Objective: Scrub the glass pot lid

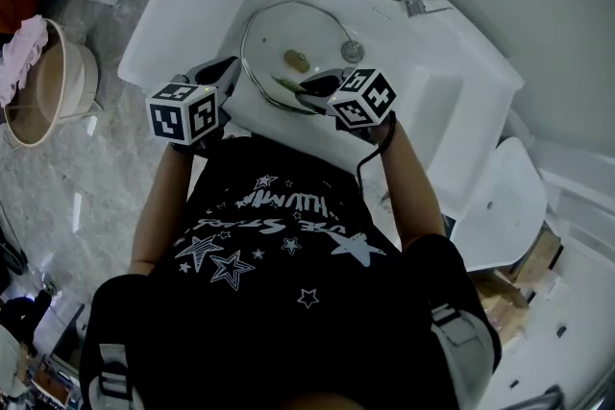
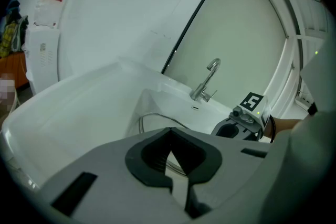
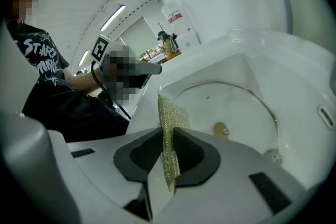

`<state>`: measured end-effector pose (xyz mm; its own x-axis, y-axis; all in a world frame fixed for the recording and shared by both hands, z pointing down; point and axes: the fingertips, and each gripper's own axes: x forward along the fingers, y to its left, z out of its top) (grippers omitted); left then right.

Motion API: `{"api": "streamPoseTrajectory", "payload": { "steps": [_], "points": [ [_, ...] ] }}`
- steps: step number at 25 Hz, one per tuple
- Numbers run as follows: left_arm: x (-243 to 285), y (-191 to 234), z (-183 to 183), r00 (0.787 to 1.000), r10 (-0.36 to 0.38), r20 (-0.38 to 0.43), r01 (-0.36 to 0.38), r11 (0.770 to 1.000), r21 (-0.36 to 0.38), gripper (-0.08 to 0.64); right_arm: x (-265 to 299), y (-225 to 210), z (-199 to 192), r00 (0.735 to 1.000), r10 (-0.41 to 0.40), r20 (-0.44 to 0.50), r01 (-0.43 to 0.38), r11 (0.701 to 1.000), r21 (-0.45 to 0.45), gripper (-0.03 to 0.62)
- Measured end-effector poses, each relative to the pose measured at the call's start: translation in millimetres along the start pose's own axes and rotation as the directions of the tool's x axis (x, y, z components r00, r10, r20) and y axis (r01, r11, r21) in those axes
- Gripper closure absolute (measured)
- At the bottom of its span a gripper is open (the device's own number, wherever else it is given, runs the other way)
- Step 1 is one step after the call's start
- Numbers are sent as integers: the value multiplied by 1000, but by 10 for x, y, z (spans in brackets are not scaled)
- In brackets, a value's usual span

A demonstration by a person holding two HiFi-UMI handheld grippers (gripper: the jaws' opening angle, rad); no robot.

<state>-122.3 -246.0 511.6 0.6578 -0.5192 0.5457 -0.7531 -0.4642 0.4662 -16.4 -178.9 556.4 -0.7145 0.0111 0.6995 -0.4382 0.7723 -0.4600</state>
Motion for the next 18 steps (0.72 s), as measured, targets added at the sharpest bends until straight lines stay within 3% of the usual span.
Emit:
{"api": "streamPoseTrajectory", "payload": {
  "steps": [3,6,11,15,18],
  "points": [
    [-19,12,15,1000,3,2,-3,1000,0,552,-122,-229,72,994,-105,36,106,994,-23,525],
    [-11,19,27,1000,3,2,-3,1000,-1,552,-226,-557,123,967,-250,43,253,964,-86,526],
    [14,53,30,1000,0,-8,0,1000,-6,552,-194,-1088,136,879,-478,-5,457,845,-278,526],
    [30,92,44,1000,-1,-14,1,1000,-9,552,-33,-1328,172,828,-561,-3,494,731,-471,528],
    [31,139,48,1000,2,-20,-2,1000,-13,552,93,-1448,208,815,-580,17,500,687,-527,528]
  ]
}}
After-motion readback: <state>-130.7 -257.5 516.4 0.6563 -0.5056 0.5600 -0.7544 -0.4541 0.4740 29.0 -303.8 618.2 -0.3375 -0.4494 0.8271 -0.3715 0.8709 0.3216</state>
